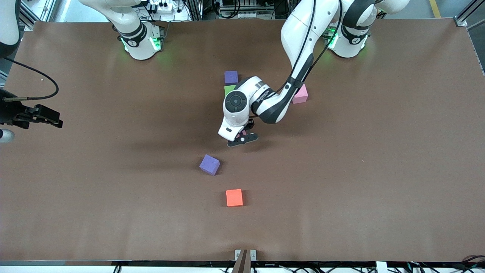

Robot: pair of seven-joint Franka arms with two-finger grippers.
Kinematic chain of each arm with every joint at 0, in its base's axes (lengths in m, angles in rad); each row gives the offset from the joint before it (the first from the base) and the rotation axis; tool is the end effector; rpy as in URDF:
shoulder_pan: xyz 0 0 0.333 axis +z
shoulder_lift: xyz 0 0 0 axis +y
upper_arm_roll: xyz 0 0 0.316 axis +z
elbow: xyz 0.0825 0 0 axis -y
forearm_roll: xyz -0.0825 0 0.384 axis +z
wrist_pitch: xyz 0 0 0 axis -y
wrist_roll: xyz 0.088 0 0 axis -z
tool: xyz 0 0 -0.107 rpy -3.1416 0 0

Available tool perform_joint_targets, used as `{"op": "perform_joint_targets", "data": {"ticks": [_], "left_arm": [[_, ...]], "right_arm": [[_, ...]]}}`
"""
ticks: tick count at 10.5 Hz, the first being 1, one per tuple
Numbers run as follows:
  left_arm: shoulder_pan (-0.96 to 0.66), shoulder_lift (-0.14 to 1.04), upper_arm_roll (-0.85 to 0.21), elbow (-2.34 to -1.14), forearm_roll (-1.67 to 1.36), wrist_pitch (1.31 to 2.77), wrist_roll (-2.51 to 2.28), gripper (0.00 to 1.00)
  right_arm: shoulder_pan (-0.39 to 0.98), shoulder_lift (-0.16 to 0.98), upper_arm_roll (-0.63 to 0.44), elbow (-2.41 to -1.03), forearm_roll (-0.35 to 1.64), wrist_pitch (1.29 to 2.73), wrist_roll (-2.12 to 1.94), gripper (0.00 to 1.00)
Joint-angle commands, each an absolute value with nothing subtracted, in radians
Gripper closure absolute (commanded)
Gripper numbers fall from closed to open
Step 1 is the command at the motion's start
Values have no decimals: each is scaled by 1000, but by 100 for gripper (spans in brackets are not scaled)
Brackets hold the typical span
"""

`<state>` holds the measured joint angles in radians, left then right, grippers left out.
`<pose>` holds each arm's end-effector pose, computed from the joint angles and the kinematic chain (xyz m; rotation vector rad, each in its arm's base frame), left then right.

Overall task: Arrange blocks into number 1
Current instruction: 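Lower the pink cube beside cyan with the left gripper and open it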

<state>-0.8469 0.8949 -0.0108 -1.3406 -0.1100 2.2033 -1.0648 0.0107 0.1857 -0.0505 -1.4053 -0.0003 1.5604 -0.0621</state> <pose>0.4799 -0.5579 0.1848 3.0794 0.4301 -0.1513 0.6093 -0.0213 0.5935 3.1329 0.0361 -0.0483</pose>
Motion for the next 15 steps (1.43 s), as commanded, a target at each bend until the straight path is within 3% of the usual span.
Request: {"op": "perform_joint_targets", "data": {"ticks": [1, 11, 12, 13, 15], "left_arm": [[-862, 925, -3, -1318, -135, 2218, -1095, 100], [-865, 923, 0, -1315, -129, 2257, -1124, 100], [-871, 923, 0, -1318, -123, 2256, -1118, 30], [-876, 919, 2, -1322, -115, 2256, -1115, 0], [-877, 899, 5, -1327, -110, 2249, -1121, 0]], "right_arm": [[8, 178, -49, -1413, 20, 1566, -63, 0], [8, 178, -49, -1413, 20, 1566, -63, 0], [8, 176, -49, -1413, 20, 1565, -63, 0], [8, 176, -49, -1413, 20, 1565, -63, 0], [8, 176, -49, -1413, 20, 1566, -63, 0]]}}
